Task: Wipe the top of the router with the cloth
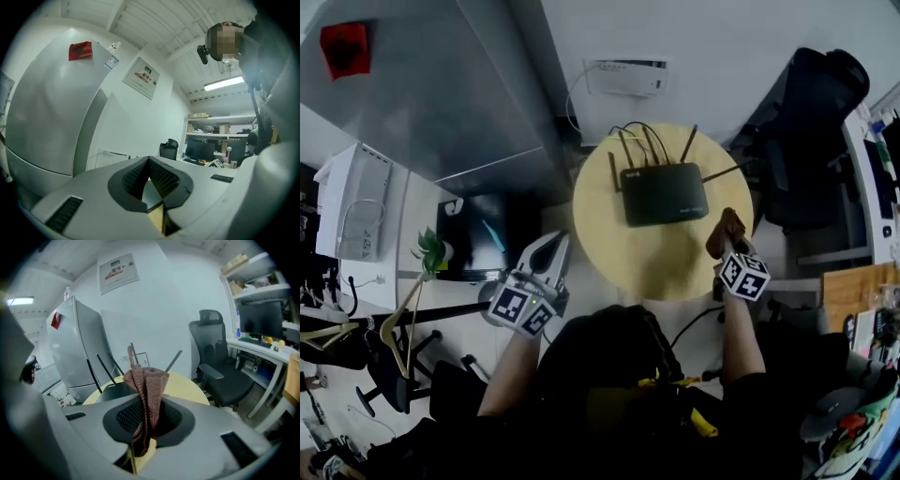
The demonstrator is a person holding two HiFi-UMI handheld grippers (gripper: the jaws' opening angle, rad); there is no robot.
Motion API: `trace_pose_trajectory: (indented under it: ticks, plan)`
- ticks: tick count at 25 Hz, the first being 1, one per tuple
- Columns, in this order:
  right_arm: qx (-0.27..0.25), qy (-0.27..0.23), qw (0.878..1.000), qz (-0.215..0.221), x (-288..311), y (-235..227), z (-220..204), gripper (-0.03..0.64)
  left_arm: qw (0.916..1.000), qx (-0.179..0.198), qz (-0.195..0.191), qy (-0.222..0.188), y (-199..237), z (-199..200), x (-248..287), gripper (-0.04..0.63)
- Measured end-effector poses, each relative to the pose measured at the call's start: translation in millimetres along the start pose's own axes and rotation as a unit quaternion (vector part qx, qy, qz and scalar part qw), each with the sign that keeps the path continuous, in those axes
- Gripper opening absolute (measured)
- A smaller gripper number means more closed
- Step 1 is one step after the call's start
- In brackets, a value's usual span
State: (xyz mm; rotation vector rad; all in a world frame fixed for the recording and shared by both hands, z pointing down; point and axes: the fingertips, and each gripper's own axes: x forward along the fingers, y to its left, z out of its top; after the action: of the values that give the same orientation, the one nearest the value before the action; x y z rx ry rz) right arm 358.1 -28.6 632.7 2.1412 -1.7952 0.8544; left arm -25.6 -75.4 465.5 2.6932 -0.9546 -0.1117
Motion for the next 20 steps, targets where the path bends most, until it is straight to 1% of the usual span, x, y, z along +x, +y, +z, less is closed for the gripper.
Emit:
trace_pose_trajectory:
  ticks: [3,6,9,12,14,18,20]
  plan:
    - [-0.02,-0.018,0.999,-0.027,-34,32,-6,0.061,0.9997,0.018,-0.013,-0.012,1,12,-29,-0.008]
    - [-0.019,-0.032,0.999,-0.034,-64,73,-18,0.061,0.9991,0.019,-0.025,-0.03,6,22,-61,-0.008]
    - [-0.006,-0.051,0.998,-0.022,-100,117,-34,0.061,0.9978,0.017,-0.046,-0.045,6,29,-100,-0.009]
    - [-0.005,-0.095,0.995,-0.006,-141,161,-38,0.061,0.9958,0.03,-0.072,-0.048,1,33,-134,-0.009]
    - [-0.014,-0.12,0.993,-0.003,-169,188,-40,0.061,0.9943,0.032,-0.09,-0.047,-5,33,-152,-0.009]
    - [-0.043,-0.16,0.986,-0.006,-229,232,-43,0.061,0.991,0.019,-0.126,-0.043,-24,31,-184,-0.009]
    - [-0.059,-0.182,0.981,-0.005,-257,247,-40,0.061,0.9886,0.029,-0.142,-0.04,-36,31,-194,-0.009]
